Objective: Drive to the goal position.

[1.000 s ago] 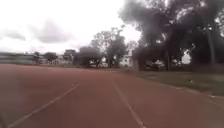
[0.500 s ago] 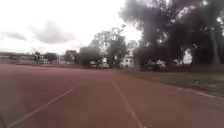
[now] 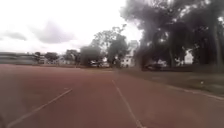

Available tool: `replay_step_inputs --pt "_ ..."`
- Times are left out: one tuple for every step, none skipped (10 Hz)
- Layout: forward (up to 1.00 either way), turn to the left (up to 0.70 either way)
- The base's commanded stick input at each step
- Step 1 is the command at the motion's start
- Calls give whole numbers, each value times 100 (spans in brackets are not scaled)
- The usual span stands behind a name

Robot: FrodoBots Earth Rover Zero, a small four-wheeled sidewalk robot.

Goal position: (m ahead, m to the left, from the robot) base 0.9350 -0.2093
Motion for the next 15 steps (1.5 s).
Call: replay_step_inputs --pt "67 0" --pt "67 0" --pt "67 0" --pt "67 0" --pt "67 0" --pt "67 0" --pt "67 0" --pt "67 0" --pt "67 0" --pt "67 0" --pt "67 0" --pt "67 0" --pt "67 0" --pt "67 0" --pt "67 0"
